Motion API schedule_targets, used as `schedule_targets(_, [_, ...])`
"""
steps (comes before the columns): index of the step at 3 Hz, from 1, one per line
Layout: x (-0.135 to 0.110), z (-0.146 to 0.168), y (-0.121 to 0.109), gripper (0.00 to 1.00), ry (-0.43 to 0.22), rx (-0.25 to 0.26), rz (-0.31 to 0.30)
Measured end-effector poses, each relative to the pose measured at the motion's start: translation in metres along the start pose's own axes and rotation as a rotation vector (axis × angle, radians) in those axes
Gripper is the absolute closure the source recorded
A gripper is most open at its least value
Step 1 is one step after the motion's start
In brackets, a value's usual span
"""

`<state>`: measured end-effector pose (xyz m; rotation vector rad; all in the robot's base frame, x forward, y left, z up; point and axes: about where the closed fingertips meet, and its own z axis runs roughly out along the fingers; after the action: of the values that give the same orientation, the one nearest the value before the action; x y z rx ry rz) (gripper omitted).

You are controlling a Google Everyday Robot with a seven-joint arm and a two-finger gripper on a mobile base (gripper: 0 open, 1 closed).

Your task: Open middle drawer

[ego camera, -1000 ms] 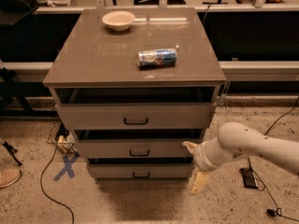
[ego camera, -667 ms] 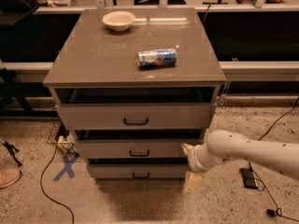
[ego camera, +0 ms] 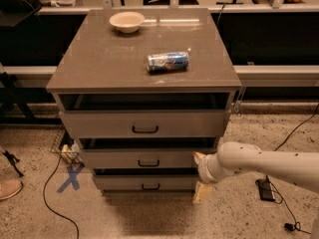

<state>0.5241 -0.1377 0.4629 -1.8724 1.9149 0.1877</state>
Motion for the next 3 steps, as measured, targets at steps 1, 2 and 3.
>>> schedule_targets(1, [0.000, 0.008, -0.010, 0.00, 0.023, 0.056, -0.035])
schedule_targets(2, [-0.009, 0.013, -0.027, 0.00, 0.043, 0.119, -0.083])
schedule_targets(3, [-0.013, 0.020, -0.042, 0.00, 0.050, 0.137, -0.102])
